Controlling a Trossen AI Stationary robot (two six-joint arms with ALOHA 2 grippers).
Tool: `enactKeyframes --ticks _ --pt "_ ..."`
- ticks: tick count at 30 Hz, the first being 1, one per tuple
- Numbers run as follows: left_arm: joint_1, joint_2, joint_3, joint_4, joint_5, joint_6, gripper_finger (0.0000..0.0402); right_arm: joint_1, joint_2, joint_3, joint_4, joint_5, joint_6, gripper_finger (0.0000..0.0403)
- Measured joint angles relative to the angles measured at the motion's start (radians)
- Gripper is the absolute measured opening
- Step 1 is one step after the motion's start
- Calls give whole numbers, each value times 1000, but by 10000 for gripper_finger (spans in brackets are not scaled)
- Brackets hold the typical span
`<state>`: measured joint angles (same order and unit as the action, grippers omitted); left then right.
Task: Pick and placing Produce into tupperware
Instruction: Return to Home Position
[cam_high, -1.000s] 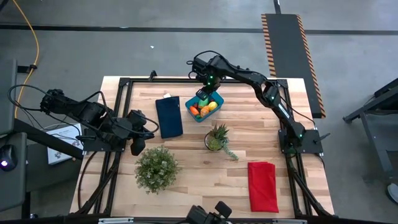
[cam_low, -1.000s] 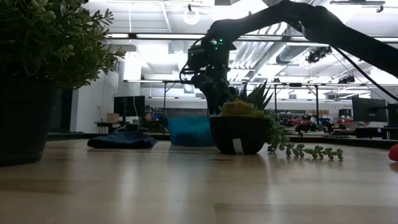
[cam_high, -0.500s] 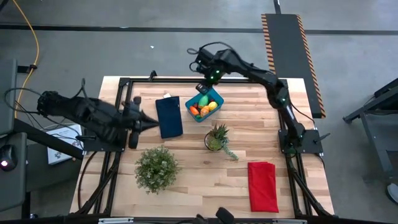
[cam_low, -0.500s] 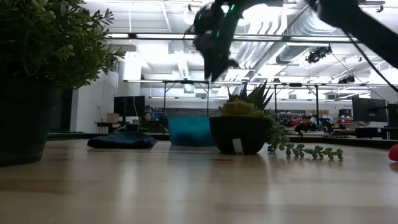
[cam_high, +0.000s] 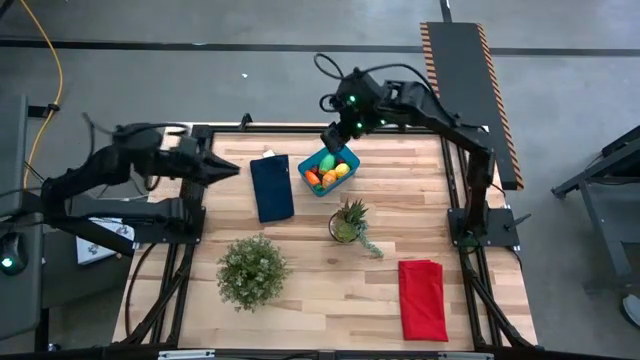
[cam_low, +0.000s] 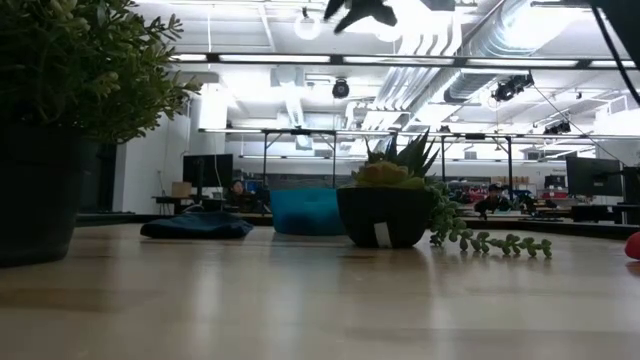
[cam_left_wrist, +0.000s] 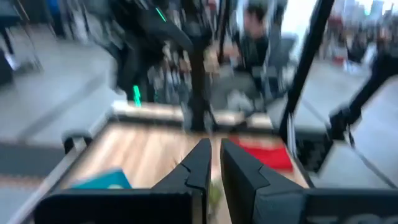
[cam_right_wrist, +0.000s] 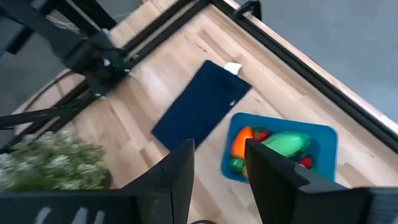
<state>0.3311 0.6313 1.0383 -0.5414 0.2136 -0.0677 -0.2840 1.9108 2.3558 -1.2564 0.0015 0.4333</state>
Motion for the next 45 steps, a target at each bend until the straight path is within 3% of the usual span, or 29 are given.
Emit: enactKeyframes --ticks 6,11,18,27,33,45 --pt "44 -244 -190 207 -16 -59 26 97 -18 0 -3 102 90 134" --pt "42 -431 -420 397 -61 -158 26 141 -18 0 -3 106 176 134" --pt "42 -591 -659 582 -163 -252 26 203 -18 0 17 -33 199 134" --pt "42 -626 -801 637 -180 -278 26 280 -39 -1 28 -56 223 134" --pt "42 -626 -909 837 -181 -289 26 279 -80 -1 18 -62 240 134" --pt "41 -626 -1007 969 -211 -307 26 287 -138 -1 -42 -36 244 134"
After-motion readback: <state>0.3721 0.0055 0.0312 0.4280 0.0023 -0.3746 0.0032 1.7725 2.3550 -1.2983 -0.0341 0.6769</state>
